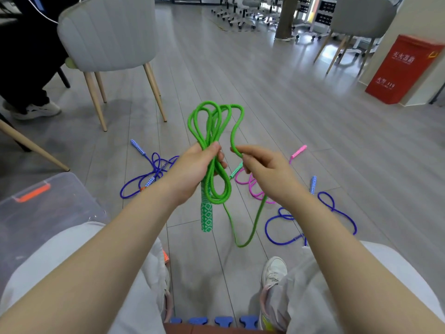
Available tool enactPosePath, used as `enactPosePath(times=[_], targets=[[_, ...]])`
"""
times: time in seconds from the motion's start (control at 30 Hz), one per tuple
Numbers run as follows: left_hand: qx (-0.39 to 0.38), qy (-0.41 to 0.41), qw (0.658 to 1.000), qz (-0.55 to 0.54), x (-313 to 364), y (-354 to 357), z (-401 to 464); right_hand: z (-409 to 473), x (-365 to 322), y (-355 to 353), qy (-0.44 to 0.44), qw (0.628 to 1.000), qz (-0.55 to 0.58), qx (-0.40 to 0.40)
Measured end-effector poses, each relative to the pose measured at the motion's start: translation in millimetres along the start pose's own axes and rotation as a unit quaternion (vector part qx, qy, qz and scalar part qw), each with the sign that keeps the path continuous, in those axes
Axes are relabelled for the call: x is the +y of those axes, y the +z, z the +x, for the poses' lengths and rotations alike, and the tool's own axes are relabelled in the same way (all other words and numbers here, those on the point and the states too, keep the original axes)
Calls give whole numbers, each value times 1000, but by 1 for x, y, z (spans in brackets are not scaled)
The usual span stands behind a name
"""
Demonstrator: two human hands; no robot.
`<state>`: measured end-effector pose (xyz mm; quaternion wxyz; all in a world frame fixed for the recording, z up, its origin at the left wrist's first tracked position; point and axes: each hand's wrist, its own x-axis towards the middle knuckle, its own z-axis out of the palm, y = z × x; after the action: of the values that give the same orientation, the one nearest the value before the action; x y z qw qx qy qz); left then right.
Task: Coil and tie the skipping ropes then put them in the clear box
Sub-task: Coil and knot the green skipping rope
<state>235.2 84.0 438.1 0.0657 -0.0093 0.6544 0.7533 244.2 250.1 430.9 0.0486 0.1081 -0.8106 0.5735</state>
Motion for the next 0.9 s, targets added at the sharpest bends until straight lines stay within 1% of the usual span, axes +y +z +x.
enactPosePath(times=[0.13,0.23,0.37,0.5,0.6,0.7,0.77,0.9], targets=[[-23,9,1000,16,-6,4,-4,-3,-3,8,-11,1000,-4,-24],[-38,4,999,2,-6,6,-6,-4,-4,11,-9,1000,5,-20],[-40,3,999,25,-10,6,-5,-5,0,9,-10,998,-69,-7],[-44,40,995,77,-15,8,-7,-11,2,15,-4,994,-107,8],[-31,58,990,128,-19,8,-8,-13,1,17,-9,988,-155,-11],[-2,54,988,146,-16,4,-4,-11,-1,13,15,992,-122,-29],[3,39,994,107,-11,3,-2,-8,-2,10,34,993,-102,-37],[12,2,999,-44,-3,1,1,-3,-3,-5,63,989,-109,-84]])
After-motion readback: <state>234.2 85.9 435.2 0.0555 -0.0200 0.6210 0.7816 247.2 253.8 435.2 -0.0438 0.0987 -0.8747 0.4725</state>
